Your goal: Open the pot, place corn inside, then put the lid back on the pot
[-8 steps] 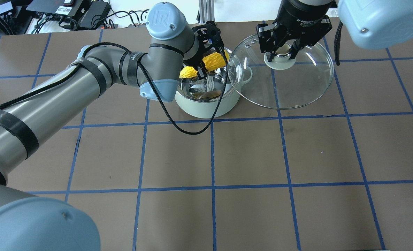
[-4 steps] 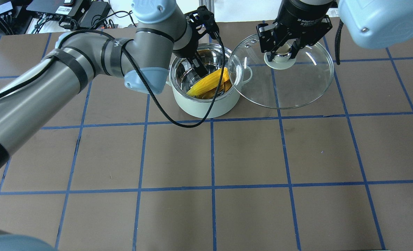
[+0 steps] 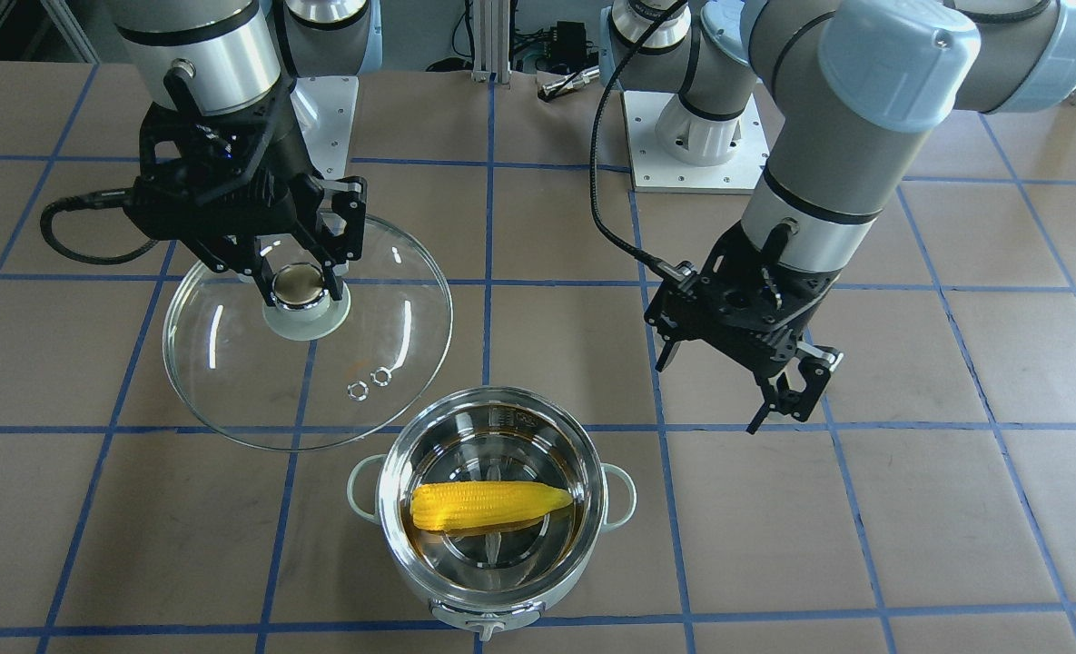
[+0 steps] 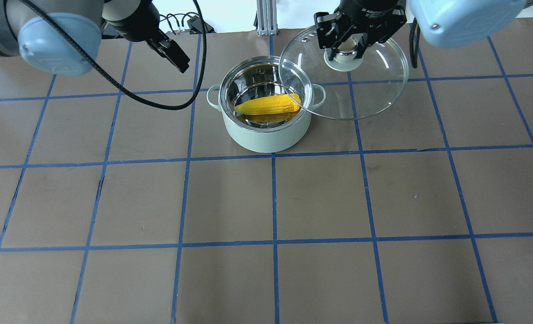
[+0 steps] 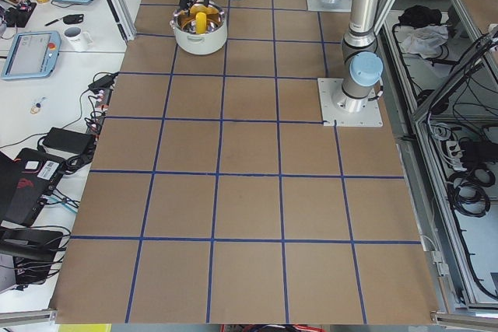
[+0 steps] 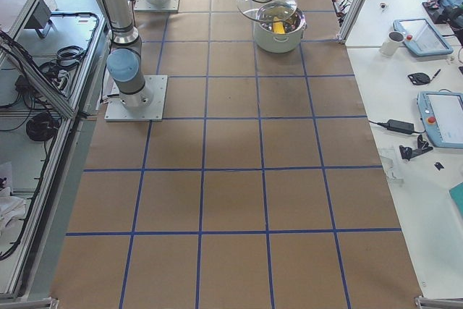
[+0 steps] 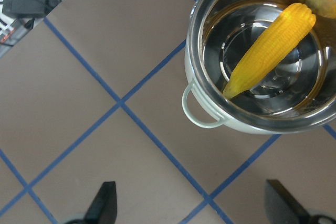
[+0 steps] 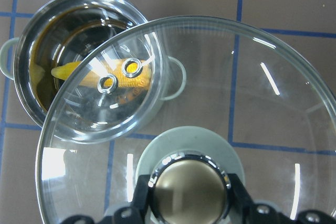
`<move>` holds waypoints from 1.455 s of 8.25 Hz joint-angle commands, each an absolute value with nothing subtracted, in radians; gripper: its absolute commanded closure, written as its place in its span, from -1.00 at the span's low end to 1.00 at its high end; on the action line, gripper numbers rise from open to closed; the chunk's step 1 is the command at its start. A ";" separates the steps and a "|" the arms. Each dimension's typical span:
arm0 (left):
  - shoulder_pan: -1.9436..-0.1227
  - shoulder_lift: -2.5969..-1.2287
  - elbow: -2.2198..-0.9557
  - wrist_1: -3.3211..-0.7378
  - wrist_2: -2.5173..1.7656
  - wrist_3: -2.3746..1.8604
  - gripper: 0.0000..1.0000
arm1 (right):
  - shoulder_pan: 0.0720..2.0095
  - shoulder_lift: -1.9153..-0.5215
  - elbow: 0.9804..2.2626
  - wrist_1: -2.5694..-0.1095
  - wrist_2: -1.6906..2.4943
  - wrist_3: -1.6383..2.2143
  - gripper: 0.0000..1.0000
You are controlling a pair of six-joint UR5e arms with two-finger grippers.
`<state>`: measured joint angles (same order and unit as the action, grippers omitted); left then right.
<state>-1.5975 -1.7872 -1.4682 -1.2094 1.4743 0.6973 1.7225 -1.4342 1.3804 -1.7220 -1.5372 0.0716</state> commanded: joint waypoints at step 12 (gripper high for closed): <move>-1.532 -1.601 -1.569 -1.500 1.585 0.147 -1.00 | 1.894 -1.055 1.289 -2.035 -1.555 0.486 0.55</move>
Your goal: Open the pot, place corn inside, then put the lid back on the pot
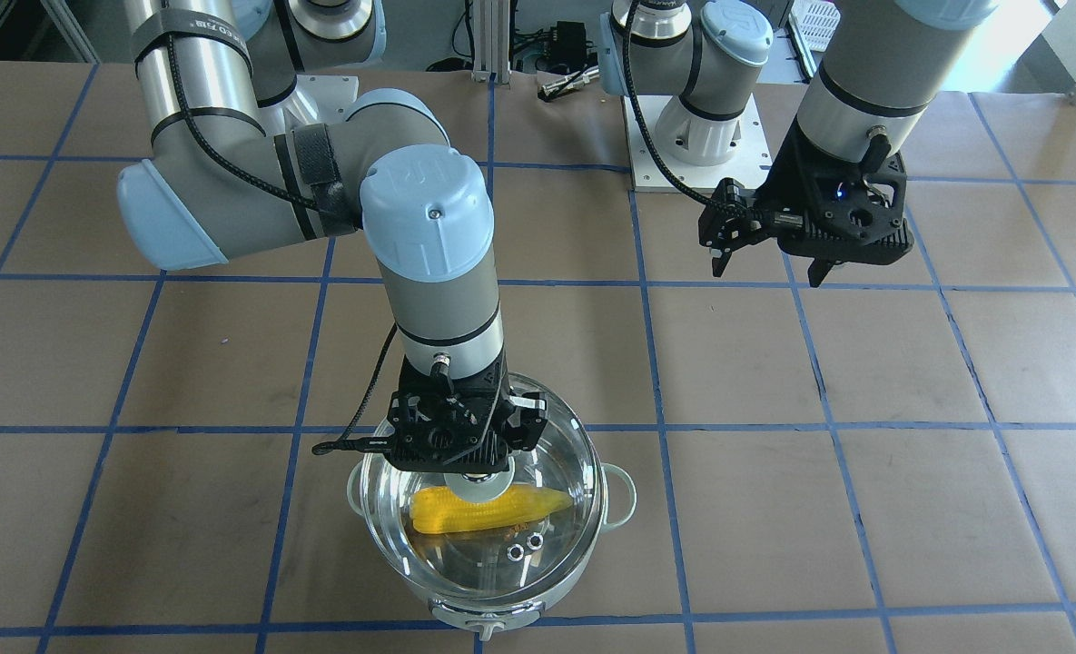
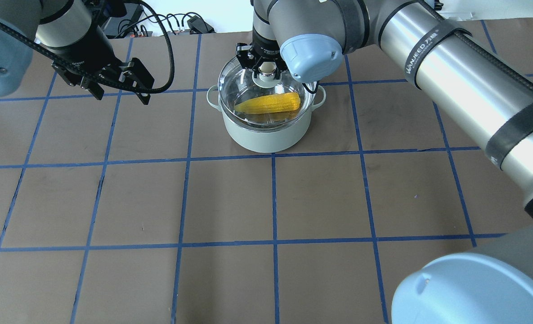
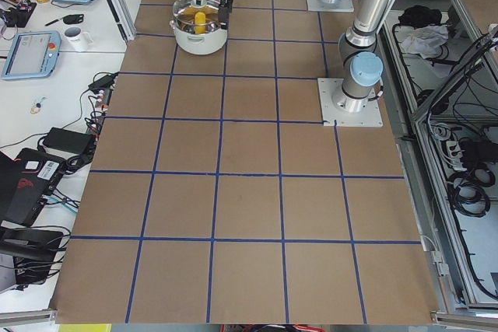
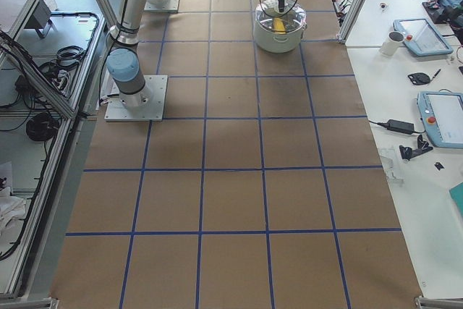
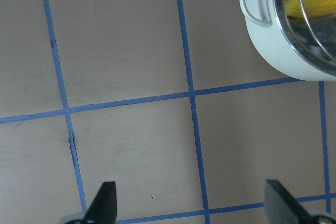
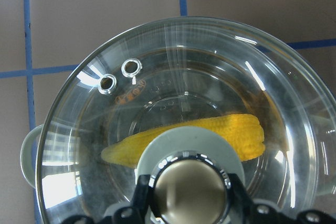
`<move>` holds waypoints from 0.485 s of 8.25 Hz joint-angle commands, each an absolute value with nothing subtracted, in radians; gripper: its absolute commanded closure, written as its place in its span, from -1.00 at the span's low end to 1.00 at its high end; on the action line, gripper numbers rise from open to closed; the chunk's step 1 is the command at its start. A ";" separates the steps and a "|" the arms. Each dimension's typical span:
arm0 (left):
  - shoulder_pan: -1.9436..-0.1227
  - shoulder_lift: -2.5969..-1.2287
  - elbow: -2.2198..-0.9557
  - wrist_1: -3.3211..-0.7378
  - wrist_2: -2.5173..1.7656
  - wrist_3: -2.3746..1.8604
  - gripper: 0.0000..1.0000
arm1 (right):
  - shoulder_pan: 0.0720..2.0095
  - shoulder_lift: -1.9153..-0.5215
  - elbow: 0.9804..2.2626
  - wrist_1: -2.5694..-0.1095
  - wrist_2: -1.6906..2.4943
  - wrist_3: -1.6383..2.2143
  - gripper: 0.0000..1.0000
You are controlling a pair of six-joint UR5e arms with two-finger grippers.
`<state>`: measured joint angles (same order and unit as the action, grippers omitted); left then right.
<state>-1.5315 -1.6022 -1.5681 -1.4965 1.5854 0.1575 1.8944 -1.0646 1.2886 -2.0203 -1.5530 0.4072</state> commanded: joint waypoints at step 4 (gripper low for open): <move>-1.532 -1.600 -1.569 -1.519 1.572 0.146 -1.00 | 1.913 -1.031 1.285 -2.059 -1.549 0.520 0.61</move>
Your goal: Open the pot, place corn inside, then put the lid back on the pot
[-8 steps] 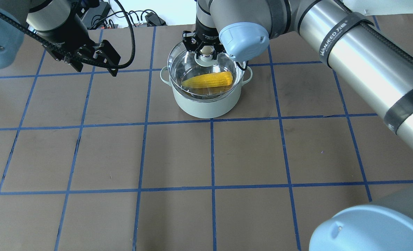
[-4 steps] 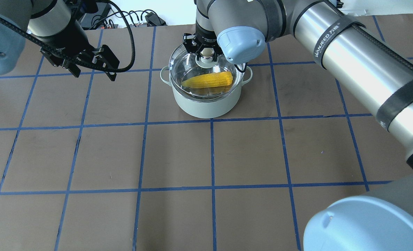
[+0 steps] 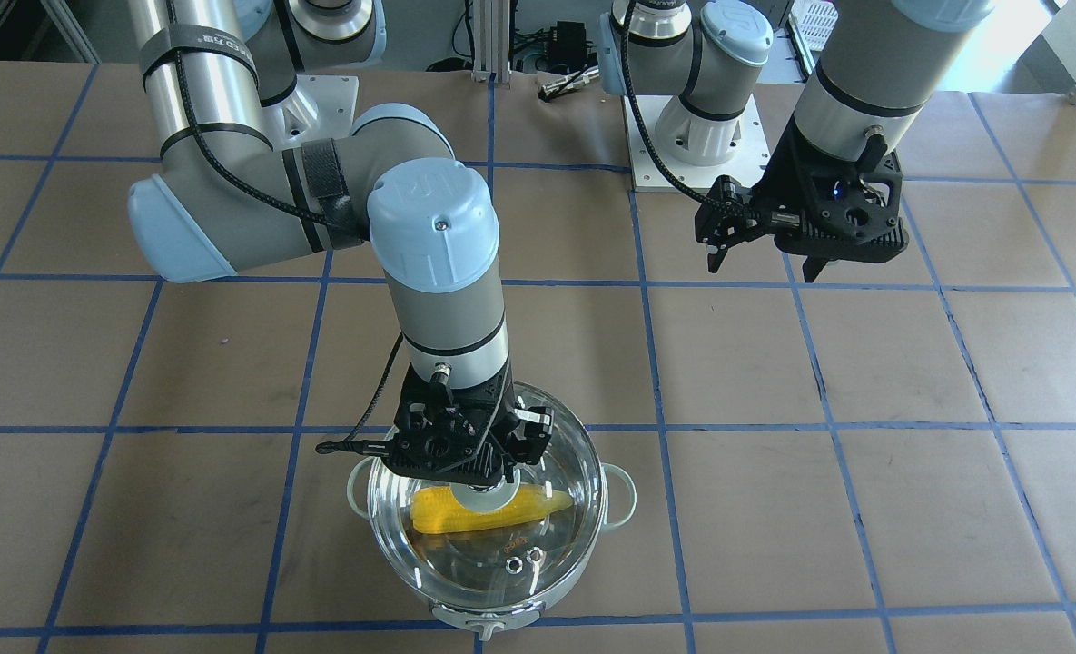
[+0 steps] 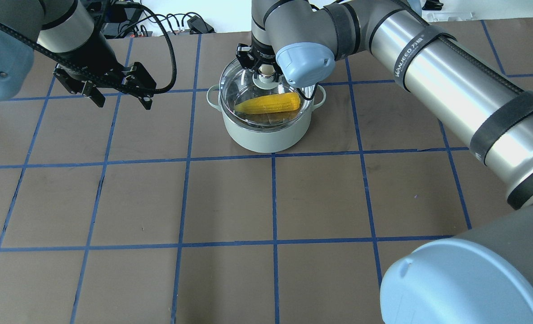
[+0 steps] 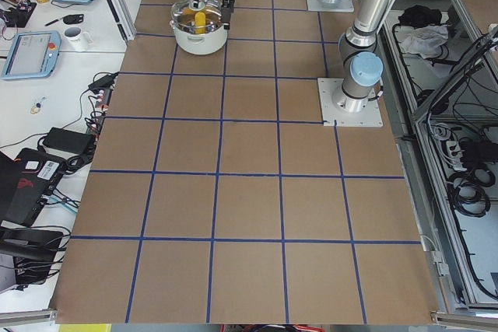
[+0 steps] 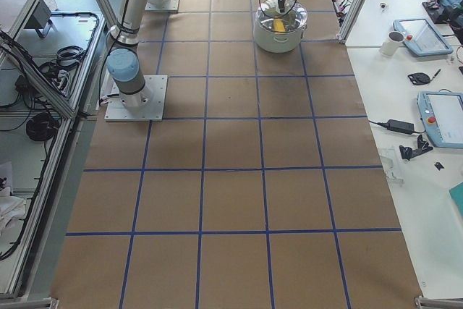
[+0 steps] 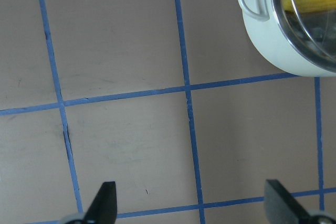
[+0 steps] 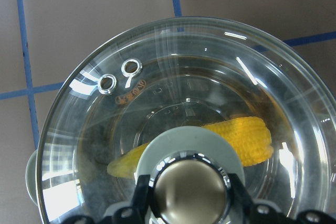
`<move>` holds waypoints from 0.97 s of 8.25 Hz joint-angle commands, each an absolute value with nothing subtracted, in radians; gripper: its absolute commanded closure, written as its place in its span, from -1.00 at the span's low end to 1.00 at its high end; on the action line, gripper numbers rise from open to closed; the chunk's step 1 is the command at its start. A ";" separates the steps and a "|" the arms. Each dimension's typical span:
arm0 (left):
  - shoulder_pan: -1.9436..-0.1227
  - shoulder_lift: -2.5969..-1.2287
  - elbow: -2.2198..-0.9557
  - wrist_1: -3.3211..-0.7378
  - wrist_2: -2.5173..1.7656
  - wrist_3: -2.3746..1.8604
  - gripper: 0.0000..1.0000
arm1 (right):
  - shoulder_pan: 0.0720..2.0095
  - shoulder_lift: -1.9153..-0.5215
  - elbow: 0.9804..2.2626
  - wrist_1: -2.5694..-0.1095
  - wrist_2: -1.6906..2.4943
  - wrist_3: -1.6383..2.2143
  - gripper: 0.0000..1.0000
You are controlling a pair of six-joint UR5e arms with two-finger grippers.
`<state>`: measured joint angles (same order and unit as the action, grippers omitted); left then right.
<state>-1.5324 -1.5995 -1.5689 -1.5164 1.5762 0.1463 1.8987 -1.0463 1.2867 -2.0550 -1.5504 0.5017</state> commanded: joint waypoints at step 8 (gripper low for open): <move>-1.532 -1.606 -1.569 -1.517 1.574 0.146 -1.00 | 1.917 -1.031 1.285 -2.074 -1.563 0.496 0.61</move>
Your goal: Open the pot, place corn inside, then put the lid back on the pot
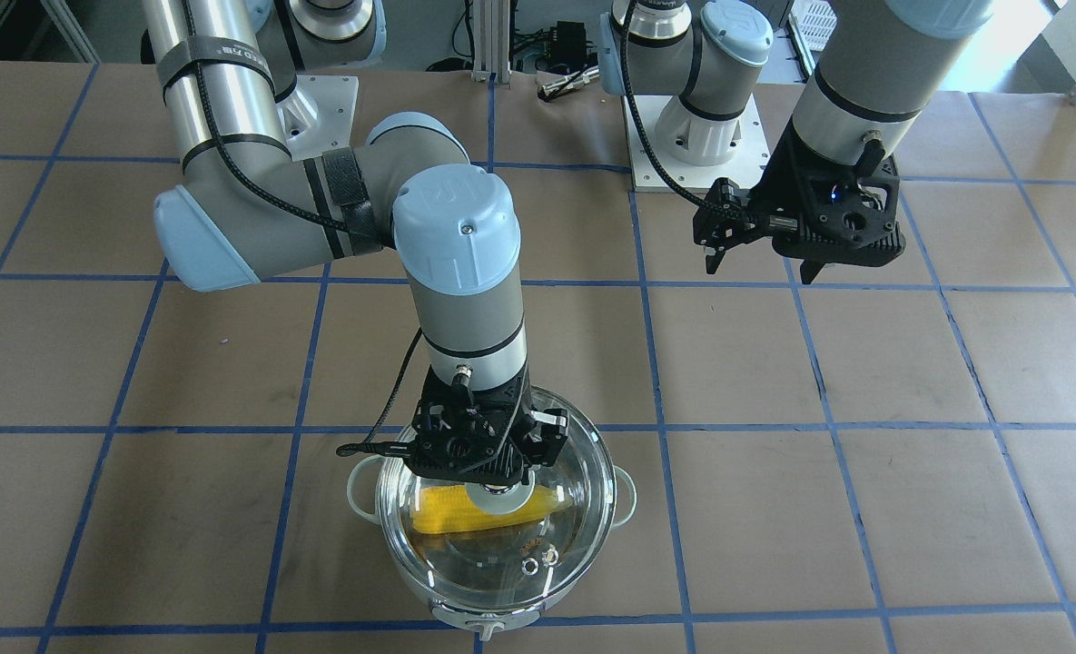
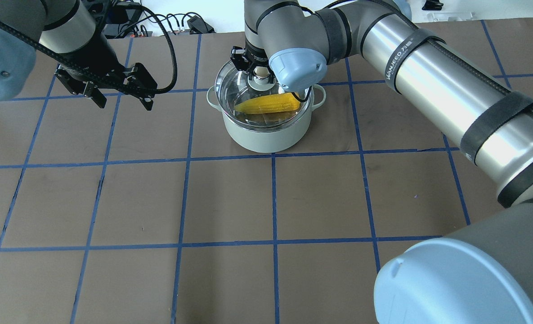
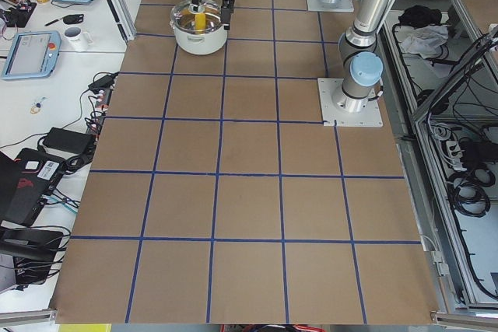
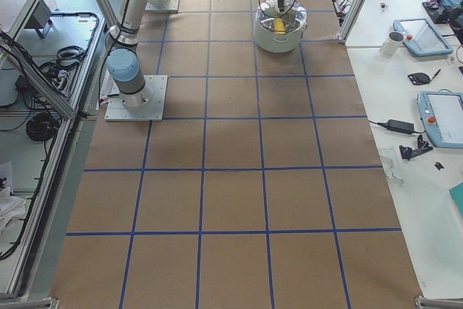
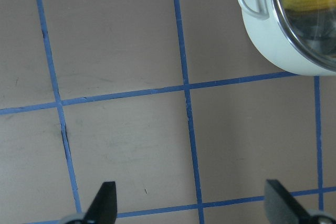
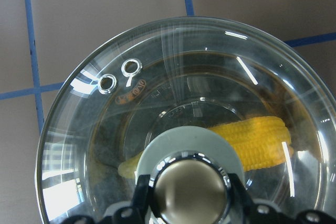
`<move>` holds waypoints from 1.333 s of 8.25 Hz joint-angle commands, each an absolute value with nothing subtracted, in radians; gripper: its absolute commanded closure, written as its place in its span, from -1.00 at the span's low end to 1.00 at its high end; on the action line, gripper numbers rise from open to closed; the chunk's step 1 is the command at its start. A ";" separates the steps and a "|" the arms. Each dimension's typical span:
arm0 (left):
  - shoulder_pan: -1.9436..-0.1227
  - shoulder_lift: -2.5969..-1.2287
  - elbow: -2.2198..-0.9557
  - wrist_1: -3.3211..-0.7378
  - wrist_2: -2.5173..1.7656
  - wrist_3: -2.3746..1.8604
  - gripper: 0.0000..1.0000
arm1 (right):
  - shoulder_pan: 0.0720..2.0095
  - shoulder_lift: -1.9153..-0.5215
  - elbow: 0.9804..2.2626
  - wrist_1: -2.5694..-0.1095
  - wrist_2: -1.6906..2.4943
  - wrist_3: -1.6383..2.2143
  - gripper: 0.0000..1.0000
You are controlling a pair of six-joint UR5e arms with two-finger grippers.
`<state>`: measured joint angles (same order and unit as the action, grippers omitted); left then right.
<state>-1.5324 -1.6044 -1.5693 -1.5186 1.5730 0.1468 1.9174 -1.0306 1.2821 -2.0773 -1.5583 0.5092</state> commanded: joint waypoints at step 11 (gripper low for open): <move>-1.532 -1.612 -1.569 -1.517 1.585 0.147 -1.00 | 1.917 -1.026 1.292 -2.074 -1.585 0.453 0.61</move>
<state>-1.5324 -1.6107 -1.5694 -1.5131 1.5833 0.1473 1.9175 -1.0265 1.2916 -2.0740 -1.5801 0.4559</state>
